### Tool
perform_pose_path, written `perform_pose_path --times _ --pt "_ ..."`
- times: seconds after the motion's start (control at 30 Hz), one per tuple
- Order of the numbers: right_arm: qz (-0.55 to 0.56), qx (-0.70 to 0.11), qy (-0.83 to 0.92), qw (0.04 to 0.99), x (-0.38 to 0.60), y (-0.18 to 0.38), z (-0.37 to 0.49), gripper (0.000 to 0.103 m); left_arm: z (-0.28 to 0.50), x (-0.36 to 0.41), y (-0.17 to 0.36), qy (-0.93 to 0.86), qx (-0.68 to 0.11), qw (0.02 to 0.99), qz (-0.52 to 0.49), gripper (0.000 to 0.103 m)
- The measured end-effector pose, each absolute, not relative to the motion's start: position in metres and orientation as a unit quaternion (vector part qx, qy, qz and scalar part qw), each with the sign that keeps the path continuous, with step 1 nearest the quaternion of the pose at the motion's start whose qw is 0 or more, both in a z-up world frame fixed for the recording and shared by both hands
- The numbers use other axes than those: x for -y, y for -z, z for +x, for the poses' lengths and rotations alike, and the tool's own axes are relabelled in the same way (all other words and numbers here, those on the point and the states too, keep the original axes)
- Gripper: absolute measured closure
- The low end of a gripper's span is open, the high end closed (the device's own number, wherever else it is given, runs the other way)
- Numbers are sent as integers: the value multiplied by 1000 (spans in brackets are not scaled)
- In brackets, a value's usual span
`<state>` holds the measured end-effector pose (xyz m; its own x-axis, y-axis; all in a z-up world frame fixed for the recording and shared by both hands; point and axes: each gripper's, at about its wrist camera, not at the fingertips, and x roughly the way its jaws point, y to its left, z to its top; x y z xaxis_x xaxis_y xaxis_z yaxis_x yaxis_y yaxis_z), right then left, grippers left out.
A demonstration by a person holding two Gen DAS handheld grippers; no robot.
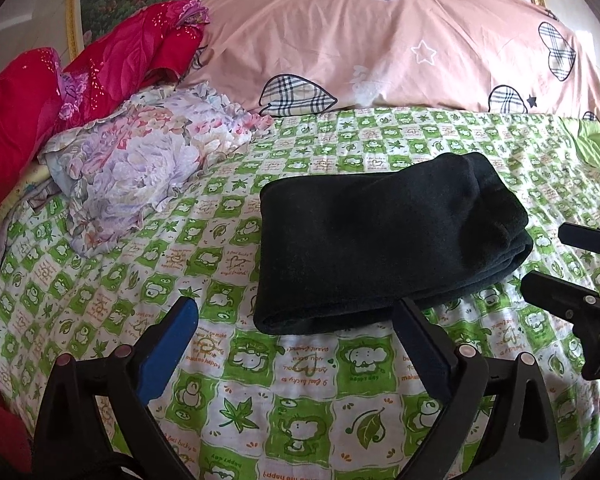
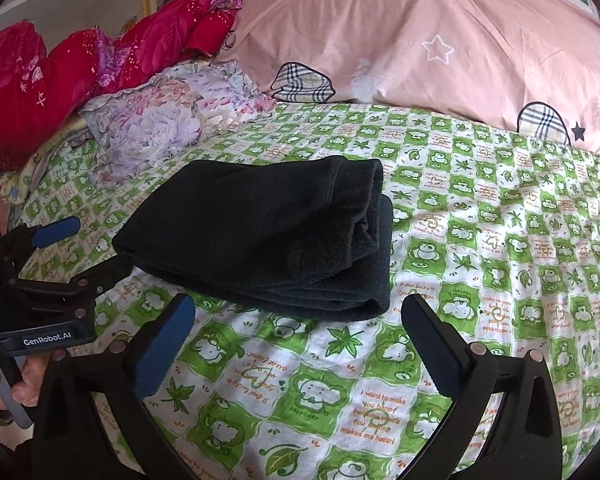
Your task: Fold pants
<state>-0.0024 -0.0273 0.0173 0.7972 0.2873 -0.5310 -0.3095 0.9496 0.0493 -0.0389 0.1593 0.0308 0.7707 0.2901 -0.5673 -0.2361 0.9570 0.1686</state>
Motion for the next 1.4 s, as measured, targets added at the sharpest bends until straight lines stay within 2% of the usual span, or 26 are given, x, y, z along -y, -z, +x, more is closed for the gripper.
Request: perform_pose_path --times 0.27,0.7,1.4 --pt "-18 -250 -164 954 21 -16 -4 0 -33 -165 -25 -131 -317 939 29 3" --pt "-27 -263 -168 950 7 0 1 0 -29 -176 -21 -128 -331 935 -6 2" --pt "-40 -253 -160 953 4 5 -2 0 -32 -178 -19 -134 -329 935 -1 1"
